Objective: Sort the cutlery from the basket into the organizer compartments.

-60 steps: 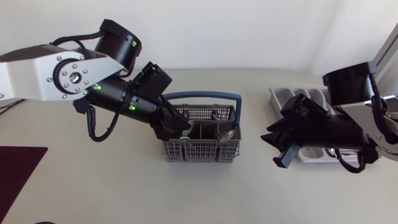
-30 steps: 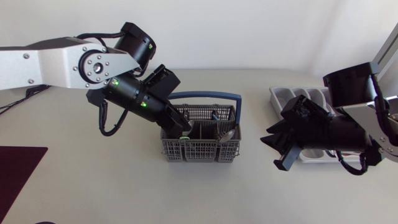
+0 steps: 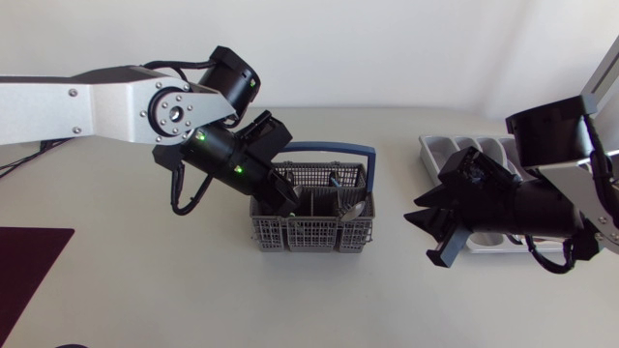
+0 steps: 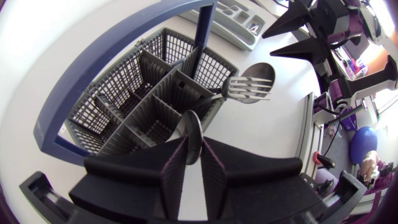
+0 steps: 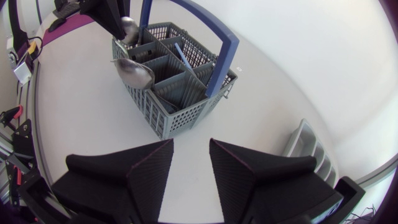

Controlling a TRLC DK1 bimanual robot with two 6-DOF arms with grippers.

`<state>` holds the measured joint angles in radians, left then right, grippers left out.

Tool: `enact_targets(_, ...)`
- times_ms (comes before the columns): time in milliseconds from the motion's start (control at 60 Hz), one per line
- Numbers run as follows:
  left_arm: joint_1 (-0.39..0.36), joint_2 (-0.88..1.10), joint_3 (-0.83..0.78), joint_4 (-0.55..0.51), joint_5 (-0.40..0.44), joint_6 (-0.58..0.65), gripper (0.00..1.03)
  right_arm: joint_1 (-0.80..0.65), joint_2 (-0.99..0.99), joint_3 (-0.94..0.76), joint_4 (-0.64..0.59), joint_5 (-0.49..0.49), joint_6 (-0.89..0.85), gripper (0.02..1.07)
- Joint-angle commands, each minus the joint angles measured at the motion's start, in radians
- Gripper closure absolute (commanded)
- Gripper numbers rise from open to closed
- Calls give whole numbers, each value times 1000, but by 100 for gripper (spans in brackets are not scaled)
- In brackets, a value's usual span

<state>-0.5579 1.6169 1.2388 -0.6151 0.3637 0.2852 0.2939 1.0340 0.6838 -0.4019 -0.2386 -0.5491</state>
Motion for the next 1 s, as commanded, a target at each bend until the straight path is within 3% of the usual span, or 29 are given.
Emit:
enact_targets(0,-4,-2,7,9,-6,-29,96,10,-12,-35,-17,-1,20,62)
enact_targets(233,-19,-60,-78,100,-6,-34,100,11,-18,-43,-20,-1,20,62)
enact_targets(517,7,-144,-98,104,3,-40,100,17,-29,-44,-32,1,20,62)
enact_targets(750,142,-235,-110,104,178,-52,100,36,-29,-38,-35,2,32,62)
enact_targets(983,239,-342,-130,104,290,-46,100,39,-60,-9,-60,2,37,60)
